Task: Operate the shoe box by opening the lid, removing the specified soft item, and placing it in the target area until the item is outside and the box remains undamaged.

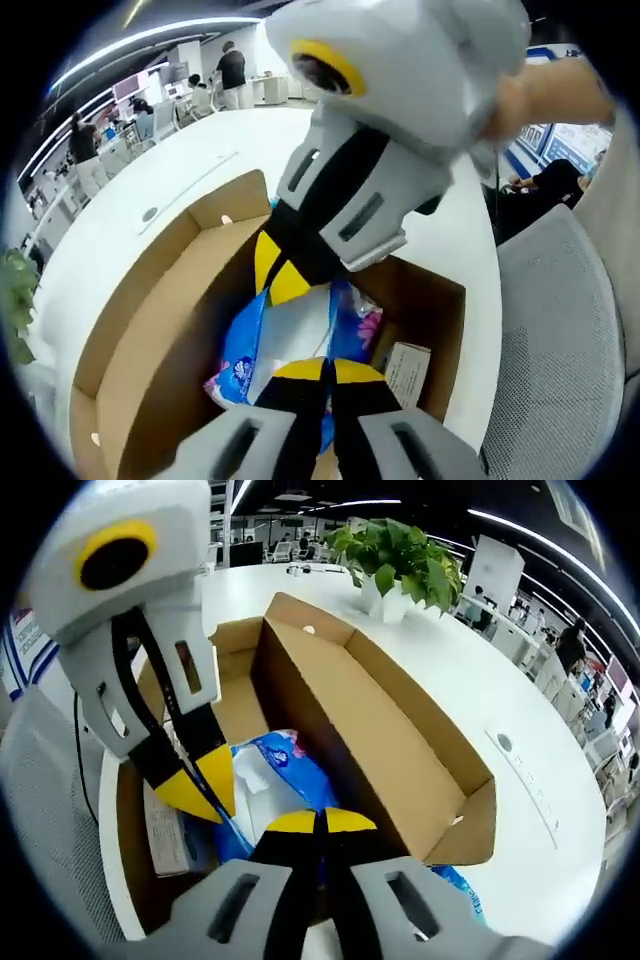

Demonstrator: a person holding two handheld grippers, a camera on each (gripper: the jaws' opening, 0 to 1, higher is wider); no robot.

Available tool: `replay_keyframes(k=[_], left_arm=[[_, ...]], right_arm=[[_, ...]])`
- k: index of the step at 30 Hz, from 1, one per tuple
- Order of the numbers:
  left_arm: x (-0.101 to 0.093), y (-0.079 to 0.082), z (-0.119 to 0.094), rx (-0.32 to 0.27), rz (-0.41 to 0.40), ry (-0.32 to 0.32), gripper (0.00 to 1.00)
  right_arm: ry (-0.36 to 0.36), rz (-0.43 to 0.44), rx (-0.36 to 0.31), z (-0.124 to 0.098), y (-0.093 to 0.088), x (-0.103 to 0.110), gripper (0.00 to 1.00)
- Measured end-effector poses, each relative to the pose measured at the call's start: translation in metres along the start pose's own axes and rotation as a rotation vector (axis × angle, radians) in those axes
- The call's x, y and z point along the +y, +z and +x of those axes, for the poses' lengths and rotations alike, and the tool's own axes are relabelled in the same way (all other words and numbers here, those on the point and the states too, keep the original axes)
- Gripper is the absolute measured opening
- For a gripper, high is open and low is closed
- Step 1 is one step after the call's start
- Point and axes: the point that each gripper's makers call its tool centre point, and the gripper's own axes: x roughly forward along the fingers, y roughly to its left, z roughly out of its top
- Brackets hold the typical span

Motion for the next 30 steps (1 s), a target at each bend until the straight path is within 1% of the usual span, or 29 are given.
replay_keyframes(k=[5,14,20,24,27,30], left_arm=[[0.003,0.005,-0.016,-0.022,-0.012,0.025,0.00],[0.002,0.017,-0.047,-0.050,0.008,0.060,0.00],[-0.005,0.032,-0.069,-0.067,0.033,0.073,0.00],[-0.011,0.047,-0.083,-0.086,0.045,0.078,0.00],[-0.021,0.058,-0.090,-0.096,0.065,0.072,0.00],[-0.027,0.069,-0.094,-0.113,0.082,0.063,0.00]], right_arm=[[0.005,0.008,-0.053,-0.011,0.019,0.002,0.00],[0.002,0.007,-0.136,-0.036,0.050,0.006,0.00],[0.004,0.010,-0.181,-0.056,0.068,0.007,0.00],[0.002,0.007,-0.221,-0.075,0.081,0.008,0.00],[0.002,-0.001,-0.244,-0.088,0.087,0.009,0.00],[-0.003,0.012,-0.271,-0.100,0.091,0.008,0.00]])
